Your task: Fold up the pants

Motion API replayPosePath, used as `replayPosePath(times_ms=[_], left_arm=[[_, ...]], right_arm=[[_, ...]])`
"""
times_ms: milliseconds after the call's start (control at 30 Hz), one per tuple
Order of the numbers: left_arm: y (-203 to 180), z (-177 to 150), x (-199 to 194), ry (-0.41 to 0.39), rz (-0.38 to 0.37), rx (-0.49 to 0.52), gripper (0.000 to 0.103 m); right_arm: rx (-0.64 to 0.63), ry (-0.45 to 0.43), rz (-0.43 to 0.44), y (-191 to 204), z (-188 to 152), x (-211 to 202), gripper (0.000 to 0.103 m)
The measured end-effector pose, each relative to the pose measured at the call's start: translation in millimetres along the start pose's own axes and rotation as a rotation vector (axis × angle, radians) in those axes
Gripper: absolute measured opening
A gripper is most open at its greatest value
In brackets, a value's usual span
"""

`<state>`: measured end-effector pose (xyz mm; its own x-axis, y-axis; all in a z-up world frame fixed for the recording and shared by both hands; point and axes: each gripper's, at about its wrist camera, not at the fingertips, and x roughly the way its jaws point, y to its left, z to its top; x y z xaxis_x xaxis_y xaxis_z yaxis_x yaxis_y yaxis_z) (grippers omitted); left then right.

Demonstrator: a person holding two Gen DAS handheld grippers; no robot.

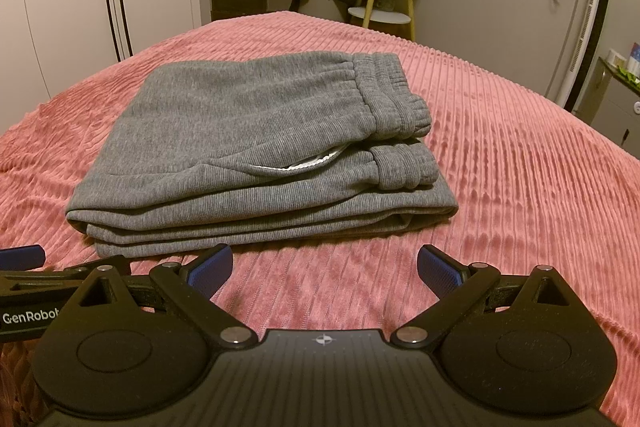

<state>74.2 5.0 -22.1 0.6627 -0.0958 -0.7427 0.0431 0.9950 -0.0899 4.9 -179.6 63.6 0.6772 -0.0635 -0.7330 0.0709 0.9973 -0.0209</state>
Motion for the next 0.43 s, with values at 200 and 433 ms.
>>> replayPosePath(times_ms=[200, 433], left_arm=[[-0.5, -0.2, 0.7, 0.003, 0.001, 0.005, 0.103], [0.2, 0.3, 3.8, 0.019, 0.037, 0.002, 0.103]], right_arm=[[0.006, 0.0, -0.002, 0.3, -0.2, 0.4, 0.099], [0.007, 0.0, -0.003, 1.1, -0.5, 0.1, 0.099]])
